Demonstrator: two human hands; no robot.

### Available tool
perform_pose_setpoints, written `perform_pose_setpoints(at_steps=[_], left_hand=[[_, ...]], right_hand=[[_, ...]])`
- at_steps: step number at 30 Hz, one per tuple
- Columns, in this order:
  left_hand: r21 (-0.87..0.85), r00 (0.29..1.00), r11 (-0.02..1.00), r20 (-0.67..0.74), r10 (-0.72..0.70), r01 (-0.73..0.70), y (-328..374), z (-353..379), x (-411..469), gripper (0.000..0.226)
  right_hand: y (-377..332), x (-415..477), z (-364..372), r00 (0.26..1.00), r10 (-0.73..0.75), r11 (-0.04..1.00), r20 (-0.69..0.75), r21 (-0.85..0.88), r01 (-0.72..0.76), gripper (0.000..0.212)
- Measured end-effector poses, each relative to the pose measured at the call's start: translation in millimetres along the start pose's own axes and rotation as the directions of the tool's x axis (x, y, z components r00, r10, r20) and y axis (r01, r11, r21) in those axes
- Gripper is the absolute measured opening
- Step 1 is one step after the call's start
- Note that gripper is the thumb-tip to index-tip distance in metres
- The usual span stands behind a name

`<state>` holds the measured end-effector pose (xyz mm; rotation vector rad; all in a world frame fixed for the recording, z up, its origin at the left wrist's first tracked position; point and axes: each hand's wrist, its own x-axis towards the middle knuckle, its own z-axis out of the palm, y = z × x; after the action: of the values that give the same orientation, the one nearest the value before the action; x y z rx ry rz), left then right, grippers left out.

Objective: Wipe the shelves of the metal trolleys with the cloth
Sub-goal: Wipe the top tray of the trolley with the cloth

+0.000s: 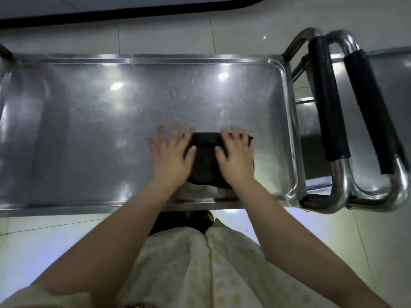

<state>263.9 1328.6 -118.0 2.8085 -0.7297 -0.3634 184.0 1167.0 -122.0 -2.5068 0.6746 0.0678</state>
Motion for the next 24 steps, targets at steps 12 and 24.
perform_pose_setpoints(at_steps=[12,24], left_hand=[[0.163,0.987,0.983,0.149,0.066,-0.09,-86,-2,68,0.063],[0.091,0.992,0.991,0.081,0.094,-0.101,-109,-4,80,0.056]], right_hand=[[117,9,-42,0.959,0.282,0.863,-0.039,-0.427,-0.271,0.075],[-42,79,41,0.998,0.0,0.922,0.057,-0.386,0.022,0.062]])
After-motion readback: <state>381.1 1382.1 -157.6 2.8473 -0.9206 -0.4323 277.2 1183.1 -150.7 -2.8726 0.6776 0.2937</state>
